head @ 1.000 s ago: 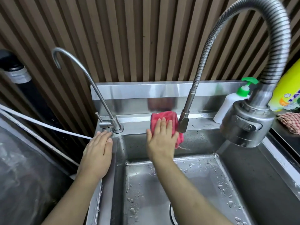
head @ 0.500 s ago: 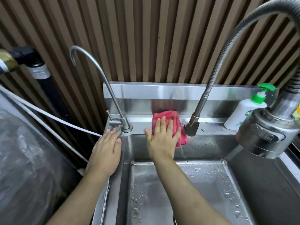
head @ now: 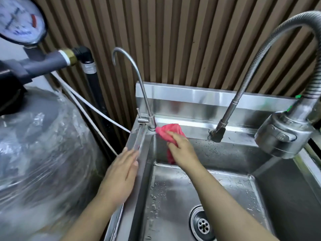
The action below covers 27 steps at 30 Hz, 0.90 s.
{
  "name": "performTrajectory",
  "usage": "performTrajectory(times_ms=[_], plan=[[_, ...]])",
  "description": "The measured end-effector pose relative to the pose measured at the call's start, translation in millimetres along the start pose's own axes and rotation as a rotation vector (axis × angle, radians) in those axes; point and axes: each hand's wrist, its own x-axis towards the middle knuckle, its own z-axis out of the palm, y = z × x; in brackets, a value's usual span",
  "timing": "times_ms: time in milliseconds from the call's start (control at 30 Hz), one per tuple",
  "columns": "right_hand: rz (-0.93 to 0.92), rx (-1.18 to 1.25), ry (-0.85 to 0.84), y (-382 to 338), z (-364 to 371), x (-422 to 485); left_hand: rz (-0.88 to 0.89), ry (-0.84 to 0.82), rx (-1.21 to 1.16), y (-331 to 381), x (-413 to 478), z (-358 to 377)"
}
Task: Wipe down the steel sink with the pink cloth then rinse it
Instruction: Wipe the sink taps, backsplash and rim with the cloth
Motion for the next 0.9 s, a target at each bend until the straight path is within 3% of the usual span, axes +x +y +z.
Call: performTrajectory(times_ms=[67, 100, 200, 300, 467, 633, 733, 900], plan=[[0.064, 0.289, 0.025, -13, 10, -5, 0.008, -0.049, 0.080, -4, -22, 1], [0.025, 0.276, -0.013, -17, 18, -5, 0.010, -0.052, 0.109, -6, -28, 1], [-0.235, -0.094, -0.195, -20, 51, -6, 0.018, -0.054, 0.143, -12, -38, 0], [-0.438, -0.292, -0.228, 1, 64, 3, 0.025, -0.050, 0.130, -14, -46, 1], [-0.450, -0.555, -0.232, -6, 67, 34, 0.010, -0.068, 0.130, -10, -47, 1], [-0.327, -0.279, -0.453, -12, 41, 32, 0.023, -0.054, 0.122, -12, -47, 3], [-0.422, -0.241, -0.425, -3, 36, 20, 0.019, -0.050, 0.108, -13, -47, 4], [-0.406, -0.517, -0.319, -15, 48, 42, 0.017, -0.057, 0.102, -13, -47, 4]])
